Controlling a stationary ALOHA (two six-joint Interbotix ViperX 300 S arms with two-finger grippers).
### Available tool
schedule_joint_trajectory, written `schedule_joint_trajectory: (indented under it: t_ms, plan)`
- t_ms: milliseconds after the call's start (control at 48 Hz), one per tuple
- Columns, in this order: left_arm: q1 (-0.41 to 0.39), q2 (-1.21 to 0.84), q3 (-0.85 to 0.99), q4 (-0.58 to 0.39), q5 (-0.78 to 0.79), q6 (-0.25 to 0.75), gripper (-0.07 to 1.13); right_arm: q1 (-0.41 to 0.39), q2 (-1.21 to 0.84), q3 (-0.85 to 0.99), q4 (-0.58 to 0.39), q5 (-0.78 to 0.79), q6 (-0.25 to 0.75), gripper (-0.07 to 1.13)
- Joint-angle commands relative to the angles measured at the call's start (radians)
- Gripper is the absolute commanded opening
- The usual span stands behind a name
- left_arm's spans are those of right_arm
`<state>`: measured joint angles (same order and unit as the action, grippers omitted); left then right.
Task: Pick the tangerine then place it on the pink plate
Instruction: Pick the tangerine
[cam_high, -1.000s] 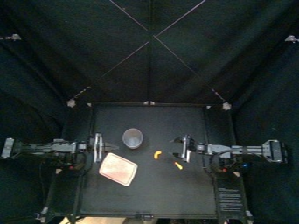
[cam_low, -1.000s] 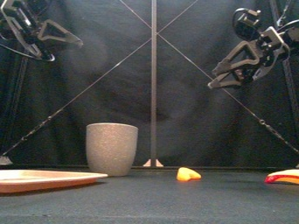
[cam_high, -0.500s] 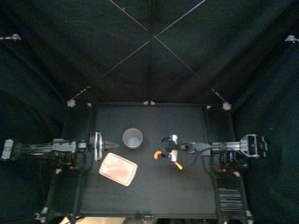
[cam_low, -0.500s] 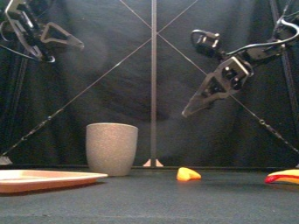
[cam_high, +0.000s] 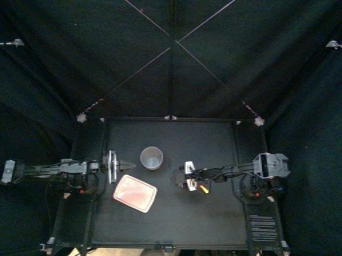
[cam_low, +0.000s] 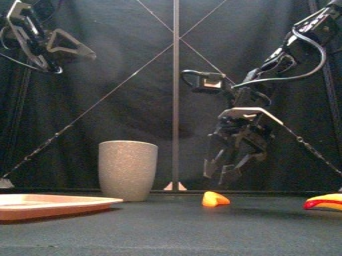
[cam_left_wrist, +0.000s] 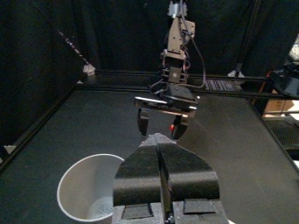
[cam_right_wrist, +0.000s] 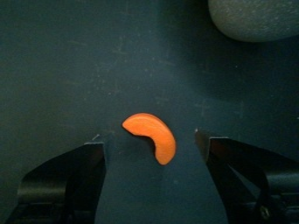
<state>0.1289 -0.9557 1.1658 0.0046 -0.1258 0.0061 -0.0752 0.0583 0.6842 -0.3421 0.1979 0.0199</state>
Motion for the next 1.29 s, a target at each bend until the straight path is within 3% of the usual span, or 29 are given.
schedule_joint_trajectory:
  t_ms: [21, 646, 1000, 1292]
  plan:
    - [0.008, 0.005, -0.014, 0.005, -0.020, 0.002, 0.06, -0.005, 0.008, -0.035, 0.002, -0.002, -0.002, 1.03]
    - [0.008, 0.003, 0.000, 0.005, -0.023, 0.000, 0.06, -0.058, 0.066, -0.032, 0.081, 0.000, -0.002, 1.00]
    - [0.005, 0.003, 0.002, 0.003, -0.023, -0.002, 0.06, -0.057, 0.087, -0.029, 0.135, 0.002, 0.002, 0.75]
    - [0.002, 0.003, 0.008, 0.002, -0.023, 0.000, 0.06, -0.052, 0.087, -0.043, 0.161, 0.002, 0.009, 0.69]
